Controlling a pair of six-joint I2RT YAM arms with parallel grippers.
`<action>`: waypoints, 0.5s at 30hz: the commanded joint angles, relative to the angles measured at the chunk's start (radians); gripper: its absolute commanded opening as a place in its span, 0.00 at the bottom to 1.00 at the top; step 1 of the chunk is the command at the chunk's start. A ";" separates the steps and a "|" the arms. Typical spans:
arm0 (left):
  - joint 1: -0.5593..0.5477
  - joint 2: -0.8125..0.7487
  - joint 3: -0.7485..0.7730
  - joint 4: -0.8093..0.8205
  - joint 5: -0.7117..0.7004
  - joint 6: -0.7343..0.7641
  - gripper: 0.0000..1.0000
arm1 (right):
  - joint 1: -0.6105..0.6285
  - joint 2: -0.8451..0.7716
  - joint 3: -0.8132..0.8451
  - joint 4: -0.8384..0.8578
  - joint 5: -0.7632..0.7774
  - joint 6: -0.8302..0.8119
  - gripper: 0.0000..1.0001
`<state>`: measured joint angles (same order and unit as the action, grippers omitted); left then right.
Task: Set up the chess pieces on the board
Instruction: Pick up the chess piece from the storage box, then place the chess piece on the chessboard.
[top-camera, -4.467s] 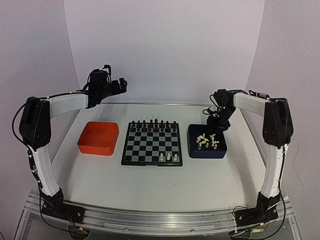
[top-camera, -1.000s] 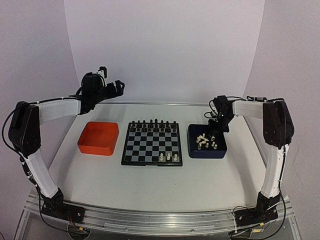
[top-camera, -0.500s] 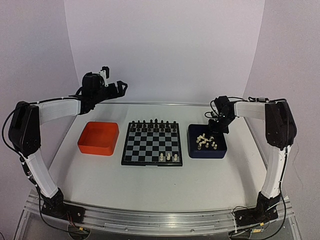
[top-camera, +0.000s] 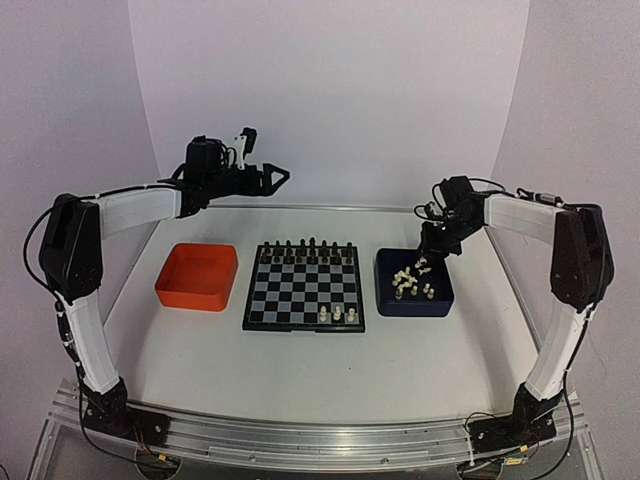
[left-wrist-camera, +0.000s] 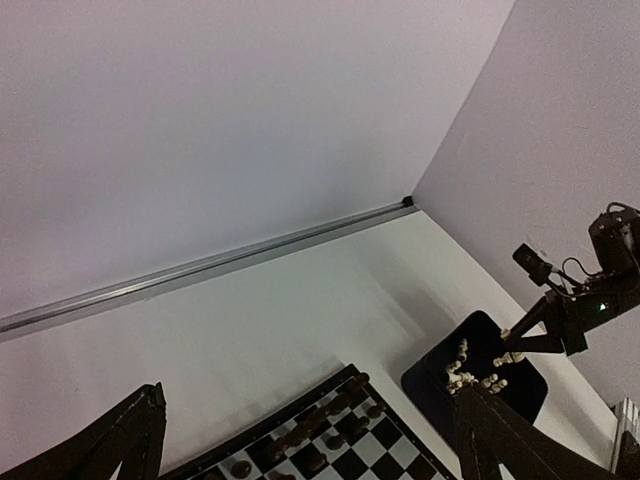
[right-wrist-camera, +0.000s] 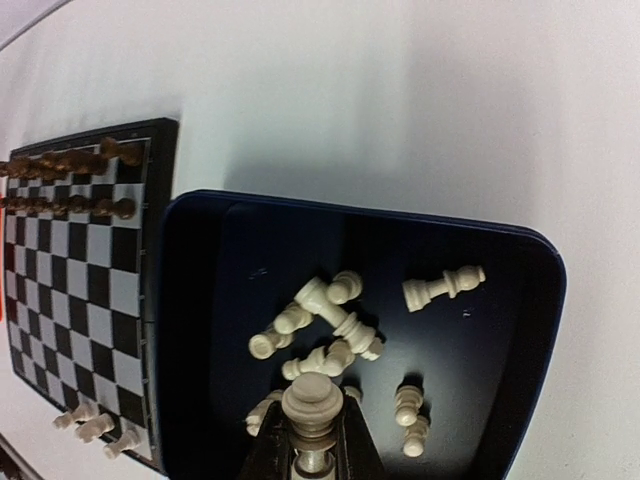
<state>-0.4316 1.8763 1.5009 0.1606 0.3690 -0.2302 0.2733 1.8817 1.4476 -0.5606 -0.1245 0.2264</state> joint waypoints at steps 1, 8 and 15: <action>-0.066 0.092 0.142 -0.094 0.187 0.102 1.00 | -0.004 -0.117 -0.002 0.019 -0.213 -0.045 0.00; -0.134 0.158 0.120 0.004 0.383 0.091 1.00 | -0.003 -0.213 -0.059 0.152 -0.456 -0.040 0.00; -0.167 0.209 0.116 0.208 0.597 -0.097 0.99 | 0.000 -0.274 -0.125 0.531 -0.682 0.160 0.00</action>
<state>-0.5875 2.0597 1.6077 0.1816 0.7723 -0.1984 0.2729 1.6580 1.3520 -0.3322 -0.5964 0.2403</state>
